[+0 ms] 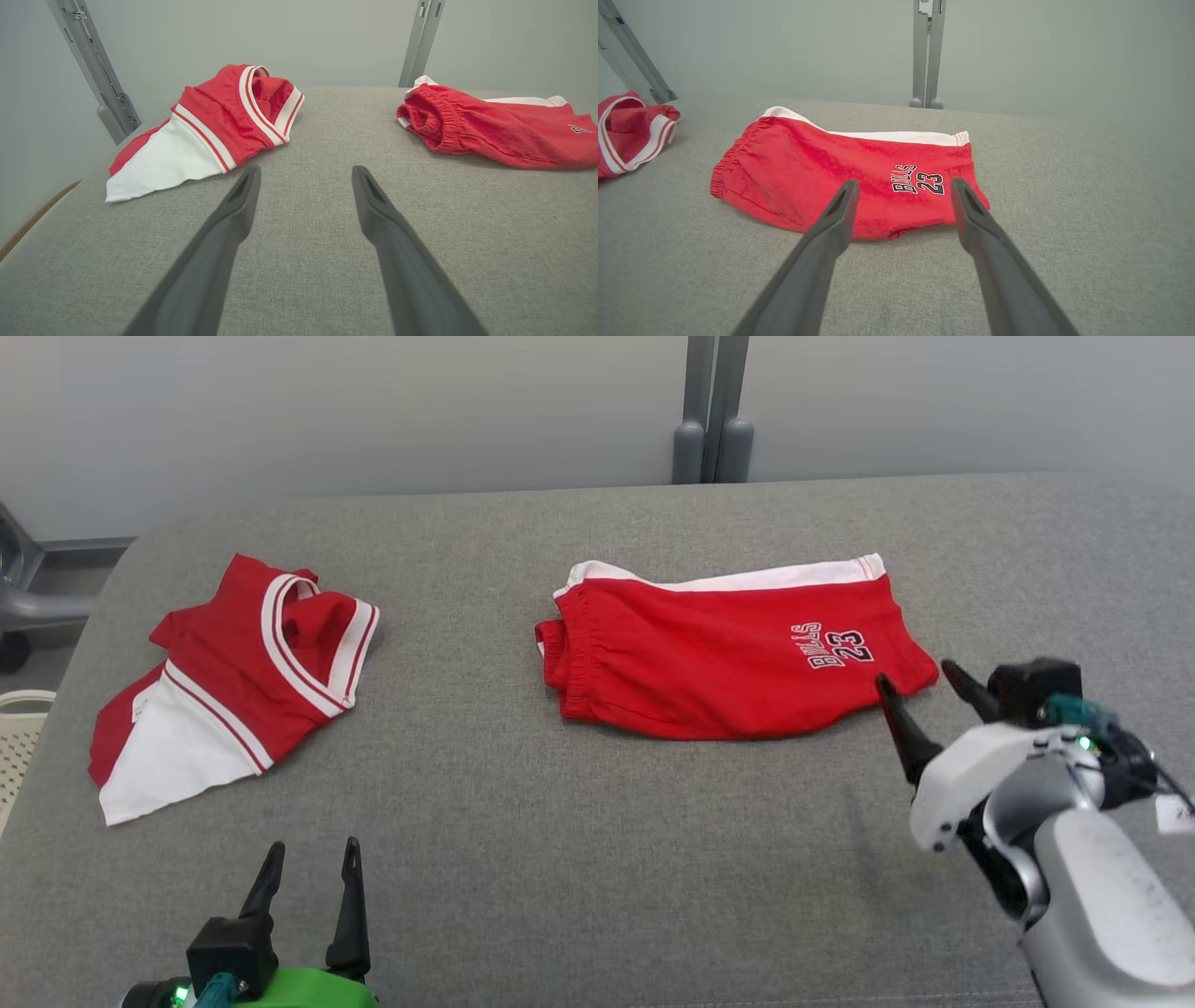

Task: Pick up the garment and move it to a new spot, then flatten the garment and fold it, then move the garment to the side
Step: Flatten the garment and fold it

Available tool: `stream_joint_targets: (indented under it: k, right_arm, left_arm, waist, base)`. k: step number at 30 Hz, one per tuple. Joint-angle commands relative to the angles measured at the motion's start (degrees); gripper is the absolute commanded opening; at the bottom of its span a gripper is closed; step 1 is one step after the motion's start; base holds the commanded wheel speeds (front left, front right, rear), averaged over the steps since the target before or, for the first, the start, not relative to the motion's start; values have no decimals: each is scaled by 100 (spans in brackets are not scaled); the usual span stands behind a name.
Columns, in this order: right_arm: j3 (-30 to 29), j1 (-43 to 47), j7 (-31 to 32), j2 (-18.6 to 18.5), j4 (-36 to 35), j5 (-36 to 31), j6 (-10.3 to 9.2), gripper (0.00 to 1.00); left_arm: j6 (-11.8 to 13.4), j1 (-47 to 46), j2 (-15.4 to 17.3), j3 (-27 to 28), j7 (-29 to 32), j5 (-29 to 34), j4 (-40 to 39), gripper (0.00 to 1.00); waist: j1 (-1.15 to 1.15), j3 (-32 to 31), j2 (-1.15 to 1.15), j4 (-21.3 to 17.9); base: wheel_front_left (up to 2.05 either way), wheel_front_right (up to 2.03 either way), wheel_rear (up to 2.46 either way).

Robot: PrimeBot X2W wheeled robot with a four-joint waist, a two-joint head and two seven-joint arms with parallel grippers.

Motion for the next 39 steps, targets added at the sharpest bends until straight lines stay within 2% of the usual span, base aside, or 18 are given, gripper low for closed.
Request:
stream_joint_targets:
  k: [1, 6, 9, 12, 16, 19, 27, 39]
  right_arm:
    - [1, -245, 238, -106, 70, 127, -8, 100]
    - [-119, -1377, 1507, -599, 495, 560, -3, 100]
    - [-359, -2164, 2392, -864, 992, 718, -7, 100]
    - [-515, -2591, 3014, -1136, 1422, 522, -8, 100]
    - [-837, -3100, 3599, -1195, 1870, 384, -6, 100]
    - [-1186, -3344, 3795, -1244, 2147, 255, -9, 100]
    - [-1934, -3623, 3923, -1107, 2538, -175, -8, 100]
    - [-2435, -3736, 4105, -703, 2851, -604, -4, 100]
  left_arm:
    - [-18, -72, 24, -1, 2, -31, -17, 100]
    - [-132, -336, 12, -118, -2, -25, -62, 100]
    - [-201, -568, -2, -213, -45, 34, -113, 100]
    - [-251, -756, -30, -312, -65, 91, -144, 100]
    - [-335, -992, -55, -426, -61, 120, -138, 100]
    - [-400, -1184, -85, -521, -79, 155, -169, 100]
    - [-320, -1330, -33, -544, -144, 255, -349, 100]
    - [-318, -1383, -32, -618, -150, 182, -340, 100]
  waist:
    - [0, 164, 0, 66]
    - [0, 575, 0, 249]
    - [0, 922, 0, 433]
    - [0, 1186, 0, 599]
    - [0, 1539, 0, 785]
    - [0, 1770, 0, 955]
    - [0, 2113, 0, 1197]
    - [0, 2342, 0, 1354]
  base:
    - [0, 0, 0]
    - [0, 0, 0]
    - [0, 0, 0]
    - [0, 0, 0]
    - [0, 0, 0]
    - [0, 0, 0]
    - [0, 0, 0]
    - [0, 0, 0]
